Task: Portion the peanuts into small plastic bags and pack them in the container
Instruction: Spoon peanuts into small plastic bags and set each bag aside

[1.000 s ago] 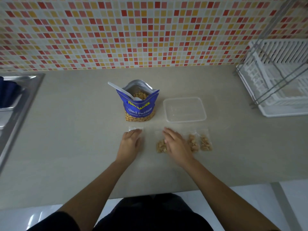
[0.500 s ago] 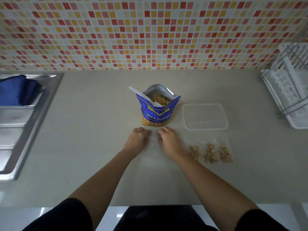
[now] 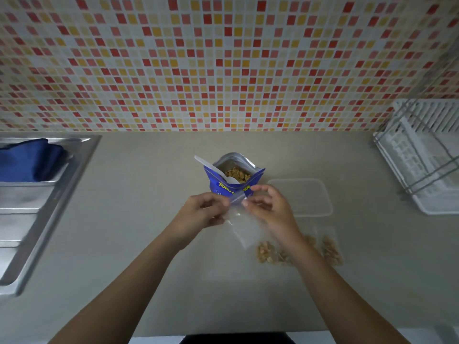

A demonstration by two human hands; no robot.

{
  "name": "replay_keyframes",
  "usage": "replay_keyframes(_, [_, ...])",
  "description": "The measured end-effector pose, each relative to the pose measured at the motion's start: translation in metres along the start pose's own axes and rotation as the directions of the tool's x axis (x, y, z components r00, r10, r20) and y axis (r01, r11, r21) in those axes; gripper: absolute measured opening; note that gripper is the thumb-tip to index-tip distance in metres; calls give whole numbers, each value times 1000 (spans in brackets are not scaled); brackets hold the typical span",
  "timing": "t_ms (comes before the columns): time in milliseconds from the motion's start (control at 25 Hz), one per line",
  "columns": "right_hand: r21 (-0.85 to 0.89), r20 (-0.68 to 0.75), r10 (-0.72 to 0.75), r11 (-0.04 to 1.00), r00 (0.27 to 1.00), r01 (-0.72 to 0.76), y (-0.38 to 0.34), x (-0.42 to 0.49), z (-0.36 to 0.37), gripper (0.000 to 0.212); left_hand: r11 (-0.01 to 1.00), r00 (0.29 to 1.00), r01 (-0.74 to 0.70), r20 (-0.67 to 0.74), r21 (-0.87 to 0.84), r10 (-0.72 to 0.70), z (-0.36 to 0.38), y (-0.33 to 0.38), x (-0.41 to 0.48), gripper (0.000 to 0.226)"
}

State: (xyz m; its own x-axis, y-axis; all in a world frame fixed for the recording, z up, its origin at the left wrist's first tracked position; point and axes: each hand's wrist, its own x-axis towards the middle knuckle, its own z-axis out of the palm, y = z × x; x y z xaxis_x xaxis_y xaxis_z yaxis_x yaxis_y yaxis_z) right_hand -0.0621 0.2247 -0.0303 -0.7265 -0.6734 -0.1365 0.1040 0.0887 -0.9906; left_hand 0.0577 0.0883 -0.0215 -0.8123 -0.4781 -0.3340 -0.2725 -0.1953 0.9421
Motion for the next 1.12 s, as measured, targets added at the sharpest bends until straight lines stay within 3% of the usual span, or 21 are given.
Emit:
replay_keyframes(80, [-15, 33, -40, 999, 999, 40, -22, 2, -7, 30, 997, 999, 20, 38, -73, -17, 3, 19, 1, 23])
replay_keyframes(160, [-77, 79, -87, 993, 993, 93, -42, 5, -11, 32, 997, 998, 2, 68, -80, 3, 4, 39, 2, 20])
replay_keyframes(320, [-126, 102, -166, 976, 981, 179, -71, 14, -18, 36, 995, 988, -65, 144, 81, 53, 5, 73, 2, 15])
replay_keyframes(480, [-134, 53, -128, 982, 990, 134, -70, 18, -26, 43, 987, 988, -140, 68, 78, 135, 10, 93, 4, 14])
replay_keyframes(680, [-78, 36, -112, 990, 993, 115, -66, 21, -33, 48, 949, 976, -213, 19, 232, 215, 7, 101, 12, 8])
replay_keyframes(760, [-111, 86, -129, 984, 988, 139, -68, 26, -36, 53, 897, 962, -240, -32, 372, 271, 4, 101, 18, 10])
replay_keyframes(880, [-193, 121, -125, 970, 985, 147, -67, 33, -36, 53, 693, 893, -277, -88, 666, 441, 7, 100, 24, 12])
replay_keyframes(1120, [-300, 28, -224, 928, 974, 222, -66, 40, -37, 45, 667, 873, -271, -114, 694, 474, 2, 103, 30, 15])
